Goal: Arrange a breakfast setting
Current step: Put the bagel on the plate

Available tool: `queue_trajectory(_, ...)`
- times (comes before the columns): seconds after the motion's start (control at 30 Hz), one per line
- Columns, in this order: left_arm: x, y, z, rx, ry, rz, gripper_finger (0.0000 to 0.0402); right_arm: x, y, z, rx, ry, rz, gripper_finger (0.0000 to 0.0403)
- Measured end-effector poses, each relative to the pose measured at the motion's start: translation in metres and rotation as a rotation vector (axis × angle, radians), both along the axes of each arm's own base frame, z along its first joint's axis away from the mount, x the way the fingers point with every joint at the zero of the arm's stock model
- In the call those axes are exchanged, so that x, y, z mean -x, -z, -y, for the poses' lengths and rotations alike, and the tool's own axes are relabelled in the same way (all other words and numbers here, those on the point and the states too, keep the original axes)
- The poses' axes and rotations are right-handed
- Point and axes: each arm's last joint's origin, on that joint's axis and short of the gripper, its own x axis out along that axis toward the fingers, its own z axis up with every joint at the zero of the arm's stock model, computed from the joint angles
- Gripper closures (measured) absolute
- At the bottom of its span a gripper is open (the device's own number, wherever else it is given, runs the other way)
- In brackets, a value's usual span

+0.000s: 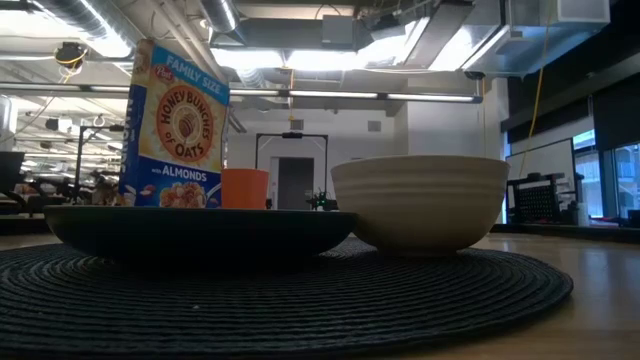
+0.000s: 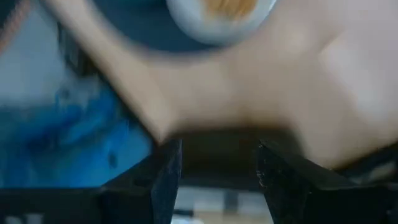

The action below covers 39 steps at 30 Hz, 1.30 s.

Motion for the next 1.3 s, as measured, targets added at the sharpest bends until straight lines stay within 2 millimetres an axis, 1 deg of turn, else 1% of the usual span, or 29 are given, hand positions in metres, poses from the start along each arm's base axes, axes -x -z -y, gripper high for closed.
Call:
queue_trajectory(0.1,-0.016,0.011,0.006,-0.014,-0.052,-0.019,0.0191,0.017,0.001,-0.026,-0.050,-0.098,-0.055,0.0212)
queue_trajectory(0.17,-0.028,0.018,0.010,-0.041,-0.053,-0.027,0.0191,0.028,0.001,-0.040,-0.009,-0.262,-0.015,0.0212)
queue_trajectory(0.27,-0.050,0.026,0.016,-0.104,0.010,-0.022,0.0191,0.046,0.002,-0.060,0.102,-0.555,0.083,0.0212)
queue_trajectory(0.33,-0.063,0.031,0.019,-0.132,0.078,-0.009,0.0191,0.056,0.002,-0.069,0.145,-0.687,0.123,0.0212)
queue_trajectory(0.43,-0.077,0.034,0.023,-0.118,0.146,0.031,0.0191,0.067,0.002,-0.079,0.145,-0.812,0.137,0.0212)
queue_trajectory(0.57,-0.085,0.036,0.026,-0.112,0.139,0.060,0.0191,0.072,0.008,-0.092,0.174,-0.939,0.143,0.0212)
queue_trajectory(0.63,-0.086,0.036,0.026,-0.119,0.118,0.064,0.0191,0.073,0.015,-0.096,0.191,-0.998,0.133,0.0212)
queue_trajectory(0.73,-0.086,0.036,0.027,-0.112,0.089,0.070,0.0191,0.072,0.033,-0.100,0.159,-1.065,0.068,0.0212)
queue_trajectory(0.83,-0.085,0.036,0.027,-0.105,0.071,0.075,0.0191,0.070,0.052,-0.103,0.171,-1.074,0.028,0.0212)
queue_trajectory(1.07,-0.084,0.036,0.031,-0.104,0.077,0.077,0.0191,0.069,0.077,-0.104,0.200,-1.125,-0.012,0.0215)
queue_trajectory(1.17,-0.084,0.036,0.031,-0.103,0.077,0.077,0.0191,0.070,0.081,-0.103,0.197,-1.127,-0.031,0.0237)
queue_trajectory(1.3,-0.084,0.036,0.031,-0.100,0.074,0.078,0.0191,0.070,0.081,-0.104,0.180,-1.131,-0.033,0.0293)
